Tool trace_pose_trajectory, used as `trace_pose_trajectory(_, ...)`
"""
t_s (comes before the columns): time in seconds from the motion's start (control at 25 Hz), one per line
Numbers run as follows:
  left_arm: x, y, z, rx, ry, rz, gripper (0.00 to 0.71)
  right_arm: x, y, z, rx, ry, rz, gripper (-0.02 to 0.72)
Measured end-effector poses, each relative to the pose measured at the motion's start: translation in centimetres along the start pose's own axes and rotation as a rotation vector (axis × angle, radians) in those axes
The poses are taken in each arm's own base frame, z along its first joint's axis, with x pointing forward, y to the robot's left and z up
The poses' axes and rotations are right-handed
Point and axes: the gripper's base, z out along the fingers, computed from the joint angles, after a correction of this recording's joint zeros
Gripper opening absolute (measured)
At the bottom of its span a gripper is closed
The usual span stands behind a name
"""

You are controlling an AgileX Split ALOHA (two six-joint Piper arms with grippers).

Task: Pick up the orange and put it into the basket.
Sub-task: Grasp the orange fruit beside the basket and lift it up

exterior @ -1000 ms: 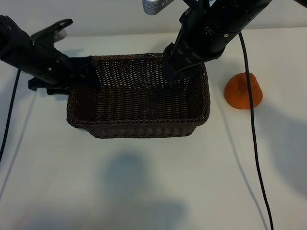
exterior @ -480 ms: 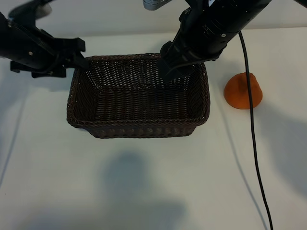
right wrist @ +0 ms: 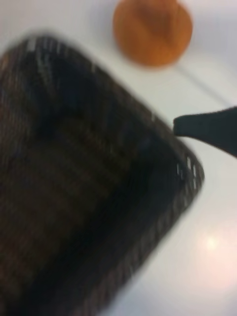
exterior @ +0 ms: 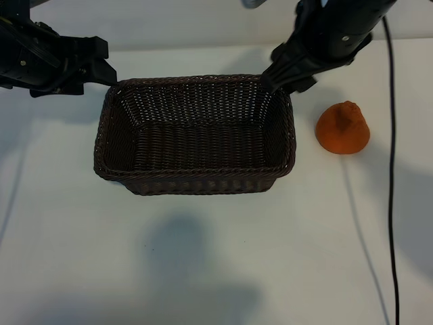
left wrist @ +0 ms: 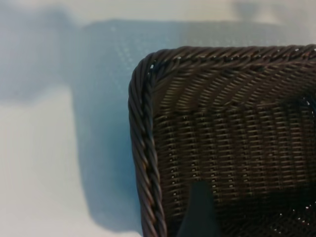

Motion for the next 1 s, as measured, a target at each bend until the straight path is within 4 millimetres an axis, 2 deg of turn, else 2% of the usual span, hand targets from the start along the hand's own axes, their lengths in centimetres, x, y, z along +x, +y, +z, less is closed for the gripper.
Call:
trace_pose_trajectory(0.16, 0.0, 0.0, 0.0, 0.000, 0.003, 0.000, 0.593, 0.0, -2.4, 1.2, 0.028, 0.006, 0.084, 0.593)
trace_pose_trajectory(0.36, 0.0, 0.0, 0.0, 0.000, 0.003, 0.000, 0.593, 0.3, -5.9, 4.3, 0.019, 0.045, 0.203, 0.593)
trace_pose_trajectory(0.48, 0.0, 0.0, 0.0, 0.000, 0.003, 0.000, 0.592, 0.8, -7.3, 6.3, 0.014, 0.090, 0.250, 0.593)
trace_pose_trajectory(0.6, 0.0, 0.0, 0.0, 0.000, 0.003, 0.000, 0.592, 1.1, -8.0, 8.2, 0.008, 0.130, 0.272, 0.593)
trace_pose_trajectory(1.0, 0.0, 0.0, 0.0, 0.000, -0.002, 0.001, 0.592, 1.8, -8.1, 13.7, -0.006, 0.215, 0.278, 0.593)
